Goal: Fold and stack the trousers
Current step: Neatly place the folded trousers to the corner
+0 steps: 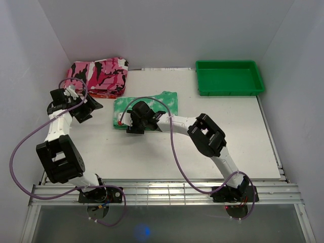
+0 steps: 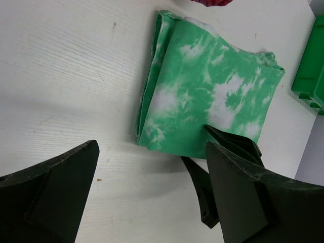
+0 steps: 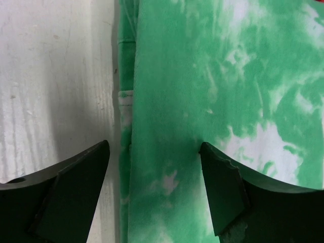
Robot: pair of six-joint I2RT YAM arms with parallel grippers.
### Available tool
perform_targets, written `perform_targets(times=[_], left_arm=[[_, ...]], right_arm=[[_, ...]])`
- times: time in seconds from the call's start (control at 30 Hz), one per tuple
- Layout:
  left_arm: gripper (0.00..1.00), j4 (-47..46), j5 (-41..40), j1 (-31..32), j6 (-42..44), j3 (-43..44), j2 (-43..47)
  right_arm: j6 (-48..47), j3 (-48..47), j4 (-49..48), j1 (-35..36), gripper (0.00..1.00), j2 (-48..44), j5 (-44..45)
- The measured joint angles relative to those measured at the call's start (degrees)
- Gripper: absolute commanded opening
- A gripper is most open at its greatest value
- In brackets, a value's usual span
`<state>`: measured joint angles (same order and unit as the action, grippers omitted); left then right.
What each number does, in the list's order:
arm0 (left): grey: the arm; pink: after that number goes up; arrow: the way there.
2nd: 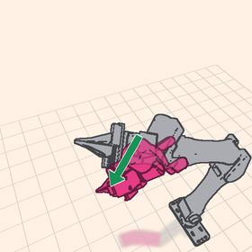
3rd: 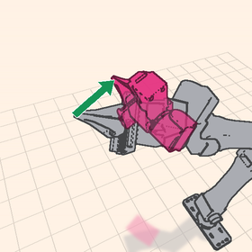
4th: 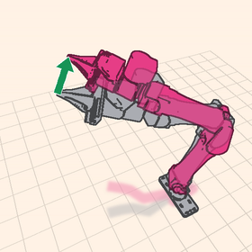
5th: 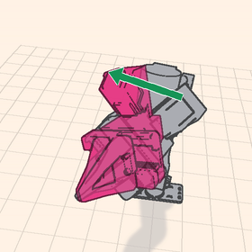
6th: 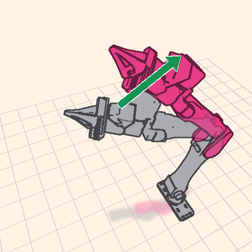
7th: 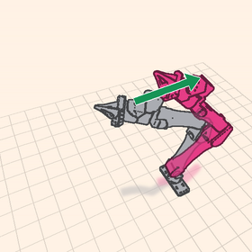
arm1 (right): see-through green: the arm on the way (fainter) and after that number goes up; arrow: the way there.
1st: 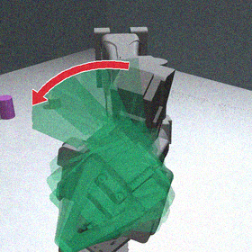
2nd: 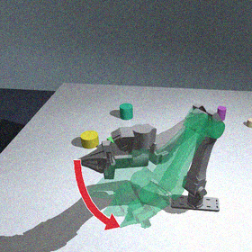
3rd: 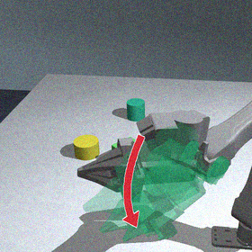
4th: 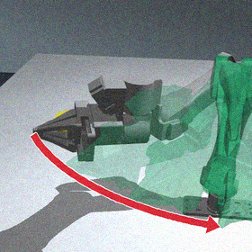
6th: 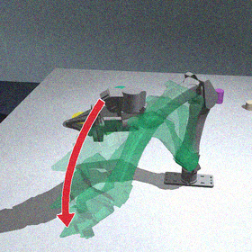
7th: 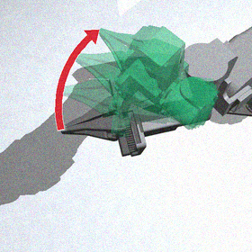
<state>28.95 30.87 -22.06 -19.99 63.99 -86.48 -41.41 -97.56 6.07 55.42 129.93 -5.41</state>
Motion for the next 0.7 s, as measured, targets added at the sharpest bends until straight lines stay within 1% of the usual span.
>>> perform_targets(times=[0.07, 0.1, 0.13, 0.17, 0.27, 0.3, 0.33, 0.37, 0.5, 0.7], left_arm=[[0.98, 0.17, -0.09, 0.00, 0.00, -0.35, 0.00], [0.98, 0.15, -0.31, 0.00, 0.00, -0.55, -0.04], [0.98, 0.17, -0.44, 0.00, -0.02, -0.70, -0.15], [0.98, 0.11, -0.48, 0.00, -0.07, -0.94, -0.33], [0.98, -1.16, -0.24, 0.00, -0.70, -2.58, -0.59], [0.98, -1.68, 0.07, 0.00, -1.27, -3.52, -0.72], [0.98, -2.29, 0.42, 0.00, -2.01, -4.48, -0.92], [0.98, -3.19, 0.96, 0.00, -2.91, -5.66, -1.18], [0.98, -6.69, 3.80, 0.00, -7.45, -9.38, -3.28], [0.98, -11.85, 5.40, 1.27, -13.22, -9.35, -9.53]], right_arm=[[-1.40, 1.01, -2.08, 0.00, 0.62, 0.09, 1.42], [-1.79, 1.33, -2.97, 0.00, 0.53, 0.24, 1.88], [-2.58, 1.49, -3.72, 0.00, 0.49, 0.44, 2.51], [-3.06, 1.49, -4.72, 0.13, 0.38, 1.01, 3.74], [-4.24, 1.27, -5.92, 0.44, 0.23, 1.66, 4.81], [-4.44, 0.96, -6.14, 0.48, 0.14, 1.70, 5.01], [-4.48, 0.48, -5.99, 0.48, 0.10, 1.70, 5.01], [-4.15, 0.09, -5.60, 0.35, 0.08, 1.70, 4.72], [-2.49, -1.25, -3.41, -0.26, 0.08, 1.70, 1.88], [0.98, -2.47, -0.20, -1.31, 0.08, 1.46, -1.68]])
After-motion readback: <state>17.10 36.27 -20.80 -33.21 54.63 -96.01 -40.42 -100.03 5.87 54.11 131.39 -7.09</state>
